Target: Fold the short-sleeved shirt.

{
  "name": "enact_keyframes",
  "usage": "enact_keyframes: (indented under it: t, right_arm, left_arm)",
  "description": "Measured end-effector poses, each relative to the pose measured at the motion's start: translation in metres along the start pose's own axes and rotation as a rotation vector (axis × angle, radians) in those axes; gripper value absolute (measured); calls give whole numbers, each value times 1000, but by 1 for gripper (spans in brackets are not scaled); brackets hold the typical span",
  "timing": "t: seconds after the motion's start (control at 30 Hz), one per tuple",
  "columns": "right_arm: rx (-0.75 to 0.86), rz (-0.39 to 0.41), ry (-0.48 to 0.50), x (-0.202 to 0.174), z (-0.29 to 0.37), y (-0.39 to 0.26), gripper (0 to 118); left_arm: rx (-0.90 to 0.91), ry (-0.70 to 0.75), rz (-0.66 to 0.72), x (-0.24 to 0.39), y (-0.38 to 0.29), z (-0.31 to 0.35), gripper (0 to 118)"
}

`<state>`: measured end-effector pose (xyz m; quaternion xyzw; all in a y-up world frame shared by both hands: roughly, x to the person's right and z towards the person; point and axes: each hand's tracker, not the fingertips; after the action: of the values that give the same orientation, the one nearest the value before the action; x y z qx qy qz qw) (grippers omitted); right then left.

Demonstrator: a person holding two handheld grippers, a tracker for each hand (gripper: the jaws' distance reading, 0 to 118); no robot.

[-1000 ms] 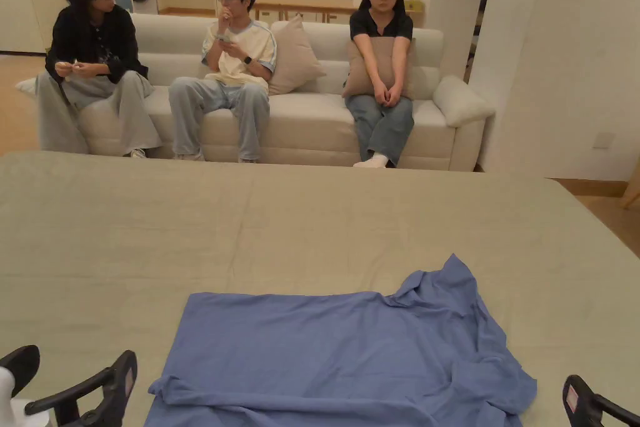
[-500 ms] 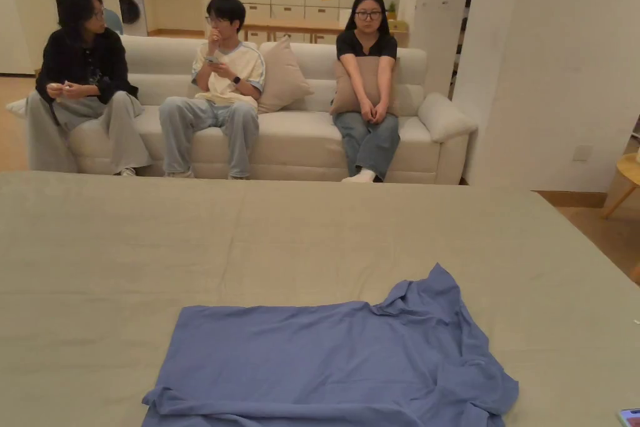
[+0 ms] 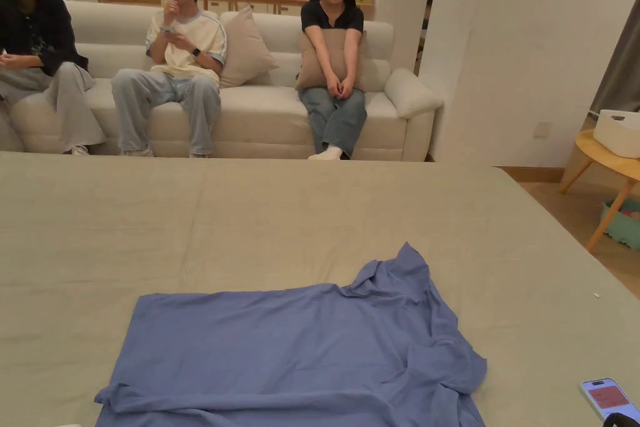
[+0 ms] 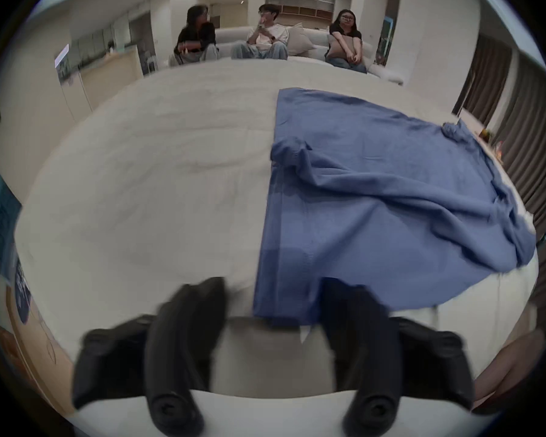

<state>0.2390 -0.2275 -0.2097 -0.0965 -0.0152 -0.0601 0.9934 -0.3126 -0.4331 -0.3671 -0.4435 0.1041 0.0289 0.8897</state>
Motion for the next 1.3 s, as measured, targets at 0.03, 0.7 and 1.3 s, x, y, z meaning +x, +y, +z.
enact_keyframes:
  t: [0.03,0.7,1.3]
  right_arm:
    - [-3,-3,0,-1,-1,-2,0]
    - [-673,38,-46,42,-212,-121,112]
    - [-608,-86,-36,47,-208,-129,7]
  left_arm:
    - [22,-104,-1,2,-4,9,39]
    - [103,-231,103,-7,18,53,5]
    - [105,-248,123,-14,22,62,5]
